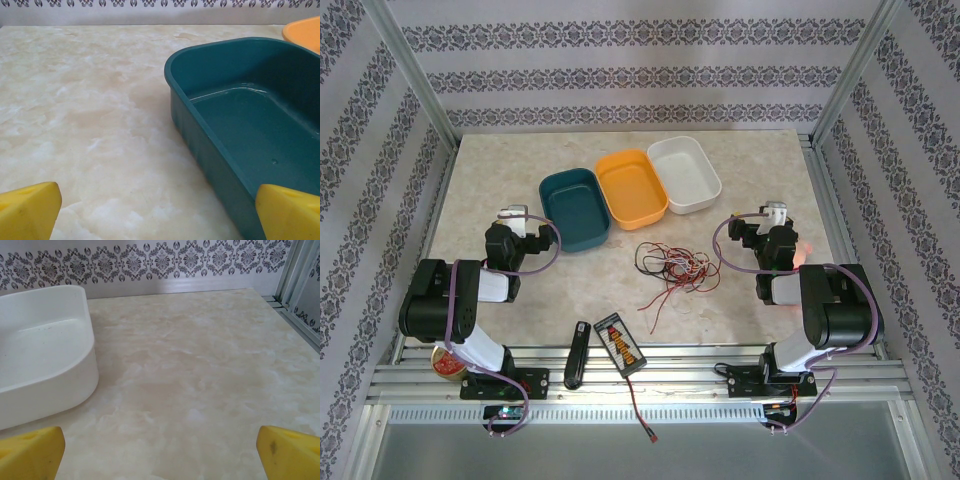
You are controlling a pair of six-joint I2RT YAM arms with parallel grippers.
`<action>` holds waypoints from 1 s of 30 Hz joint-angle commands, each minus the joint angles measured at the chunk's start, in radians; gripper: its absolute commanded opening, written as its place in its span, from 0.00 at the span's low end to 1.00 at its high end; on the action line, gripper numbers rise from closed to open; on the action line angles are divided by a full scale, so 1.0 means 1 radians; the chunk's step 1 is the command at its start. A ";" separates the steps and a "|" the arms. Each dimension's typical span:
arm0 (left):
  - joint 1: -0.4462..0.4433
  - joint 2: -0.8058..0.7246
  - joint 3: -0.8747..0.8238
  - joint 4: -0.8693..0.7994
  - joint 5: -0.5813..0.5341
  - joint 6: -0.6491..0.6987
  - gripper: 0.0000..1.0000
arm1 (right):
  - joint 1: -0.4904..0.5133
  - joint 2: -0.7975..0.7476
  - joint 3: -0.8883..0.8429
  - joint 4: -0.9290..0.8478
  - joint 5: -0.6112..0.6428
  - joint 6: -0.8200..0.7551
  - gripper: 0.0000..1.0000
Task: Untangle the cables
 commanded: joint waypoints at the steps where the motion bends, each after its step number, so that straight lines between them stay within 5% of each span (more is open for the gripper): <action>1: -0.008 -0.007 0.012 -0.029 0.006 0.008 0.99 | 0.008 -0.003 0.002 -0.013 0.016 0.003 0.98; 30: -0.007 -0.042 -0.037 0.037 -0.046 -0.015 0.99 | 0.009 -0.065 -0.012 -0.047 0.079 0.018 0.98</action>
